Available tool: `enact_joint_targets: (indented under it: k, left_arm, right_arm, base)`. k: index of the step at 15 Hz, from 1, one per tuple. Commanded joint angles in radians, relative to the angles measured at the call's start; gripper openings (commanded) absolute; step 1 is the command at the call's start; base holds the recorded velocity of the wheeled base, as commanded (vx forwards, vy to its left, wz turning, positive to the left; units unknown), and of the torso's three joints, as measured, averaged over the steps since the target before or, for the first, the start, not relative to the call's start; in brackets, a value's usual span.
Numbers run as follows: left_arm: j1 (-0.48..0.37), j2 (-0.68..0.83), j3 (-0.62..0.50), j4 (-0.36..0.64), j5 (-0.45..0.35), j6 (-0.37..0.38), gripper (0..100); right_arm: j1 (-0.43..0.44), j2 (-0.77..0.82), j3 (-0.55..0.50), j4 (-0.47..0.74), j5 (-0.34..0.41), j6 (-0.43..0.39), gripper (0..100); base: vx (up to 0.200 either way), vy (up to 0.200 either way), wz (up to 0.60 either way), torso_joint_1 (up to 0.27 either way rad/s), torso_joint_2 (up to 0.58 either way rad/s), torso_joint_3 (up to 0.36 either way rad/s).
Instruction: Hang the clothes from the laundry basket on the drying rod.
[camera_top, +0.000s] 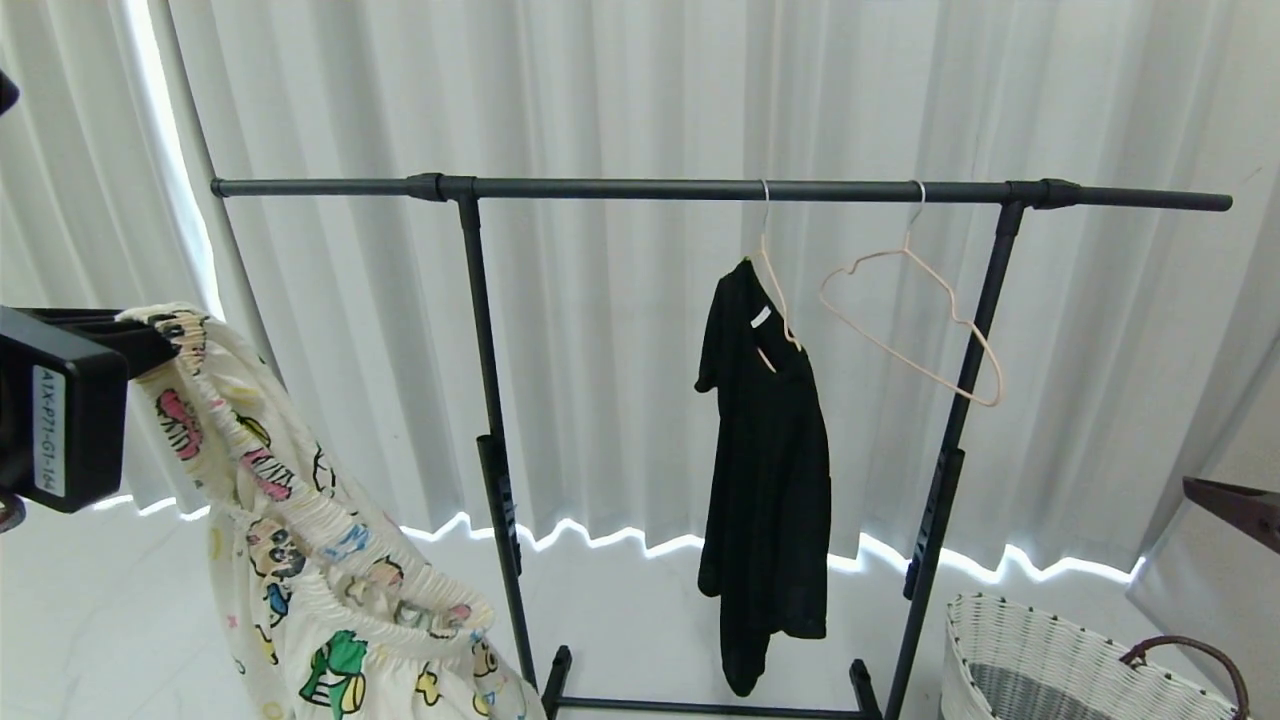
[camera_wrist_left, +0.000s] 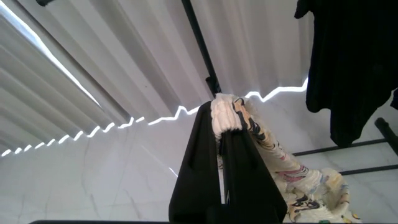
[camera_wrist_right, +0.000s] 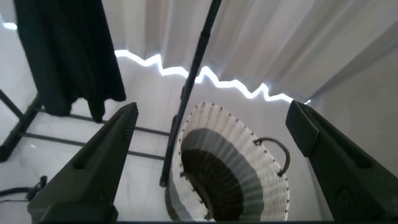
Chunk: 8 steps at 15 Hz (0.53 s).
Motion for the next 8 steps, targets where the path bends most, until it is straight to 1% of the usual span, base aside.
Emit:
enact_joint_targets:
  k: [1,2,4,6,8]
  left_arm:
    - [0.000,-0.002,0.003,0.000,0.001,0.000,0]
    - [0.000,-0.005,0.008,0.000,0.001,0.000,0]
    - [-0.002,-0.030,0.055,0.000,0.001,0.012,0]
    - [-0.008,-0.071,0.094,0.000,0.001,0.067,0]
    - [-0.008,-0.086,0.101,0.000,0.001,0.083,0]
  right_arm:
    - [0.001,0.013,0.001,-0.015,0.002,0.000,100]
    - [0.001,0.019,0.001,-0.027,0.002,0.000,100]
    - [0.001,0.024,0.001,-0.038,0.002,0.000,100]
    - [0.001,0.024,0.001,-0.039,0.002,0.000,100]
    - [0.001,0.025,0.001,-0.042,0.002,0.000,100]
  base:
    - [0.000,0.000,0.00,0.198,-0.49,-0.271]
    - [0.000,0.000,0.00,0.203,-0.49,-0.281]
    - [0.000,0.000,0.00,0.208,-0.49,-0.281]
    - [0.000,0.000,0.00,0.222,-0.51,-0.283]
    - [0.000,0.000,0.00,0.234,-0.52,-0.293]
